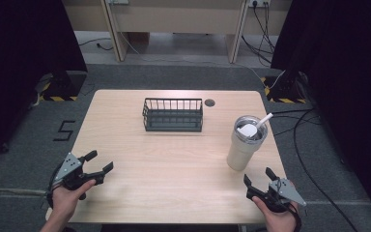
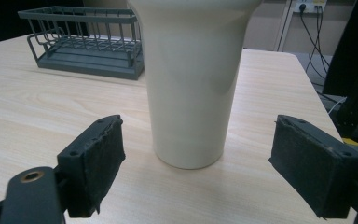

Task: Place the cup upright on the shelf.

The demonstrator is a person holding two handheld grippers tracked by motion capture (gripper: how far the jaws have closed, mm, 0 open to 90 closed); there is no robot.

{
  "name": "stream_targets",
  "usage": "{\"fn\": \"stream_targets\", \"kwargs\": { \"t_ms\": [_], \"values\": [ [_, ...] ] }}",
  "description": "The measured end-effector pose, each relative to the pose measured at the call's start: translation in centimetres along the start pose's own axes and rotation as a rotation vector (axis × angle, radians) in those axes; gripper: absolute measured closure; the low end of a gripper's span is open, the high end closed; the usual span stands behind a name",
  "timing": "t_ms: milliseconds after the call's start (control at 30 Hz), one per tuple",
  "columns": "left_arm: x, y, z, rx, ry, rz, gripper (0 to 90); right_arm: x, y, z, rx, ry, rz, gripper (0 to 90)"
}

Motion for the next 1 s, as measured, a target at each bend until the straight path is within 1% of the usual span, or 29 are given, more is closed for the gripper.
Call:
{"fn": "stream_targets", "kwargs": {
  "t_ms": [33, 67, 133, 233, 300, 467, 500, 567, 767, 833, 867, 1000],
  "values": [
    [0.1, 0.0, 0.0, -0.002, -0.002, 0.0, 14.4, 0.0, 0.1, 0.0, -0.004, -0.002, 0.005, 17.3],
    [0.1, 0.0, 0.0, -0.003, -0.002, 0.0, 14.4, 0.1, 0.2, -0.1, 0.006, 0.003, 0.004, 17.2],
    [0.1, -0.1, 0.0, -0.006, -0.005, 0.0, 14.4, 0.3, 0.4, -0.3, 0.009, 0.01, 0.005, 16.8],
    [0.0, 0.0, 0.0, -0.003, -0.007, 0.0, 14.4, 0.5, 0.7, -0.5, -0.004, 0.008, 0.006, 16.3],
    [0.0, 0.0, 0.1, 0.003, -0.007, 0.004, 14.4, 0.6, 0.8, -0.7, 0.0, 0.011, 0.006, 16.1],
    [0.1, 0.0, 0.0, -0.004, -0.002, 0.003, 14.4, 1.1, 1.4, -0.7, 0.002, 0.008, 0.013, 15.7],
    [0.2, 0.0, 0.0, -0.007, -0.003, 0.0, 14.4, 1.4, 1.6, -0.7, 0.001, 0.013, 0.013, 15.6],
    [0.2, 0.0, 0.0, -0.007, -0.003, 0.0, 14.4, 1.5, 1.7, -0.7, -0.007, 0.008, 0.016, 15.6],
    [0.2, 0.0, 0.0, -0.007, 0.002, -0.001, 14.4, 2.8, 3.0, -0.6, -0.008, 0.006, 0.021, 15.4],
    [0.2, 0.0, 0.0, -0.007, 0.003, -0.002, 14.4, 3.0, 3.1, -0.6, -0.006, 0.004, 0.022, 15.4],
    [0.2, 0.0, 0.0, -0.011, 0.002, 0.001, 14.4, 3.4, 3.5, -0.5, -0.01, 0.001, 0.022, 15.4],
    [0.2, 0.0, 0.0, -0.012, -0.001, 0.002, 14.4, 4.2, 3.9, -0.5, -0.011, -0.002, 0.016, 15.2]
  ]
}}
Point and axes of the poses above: each handheld gripper's, and its own axes: x roughly forward along the jaws, y roughly out of its top, z roughly to its right, the point moved 3 cm from there along x, roughly forward along the jaws, and after that the axes turned 12 degrees about -z, right-handed, at the moved point
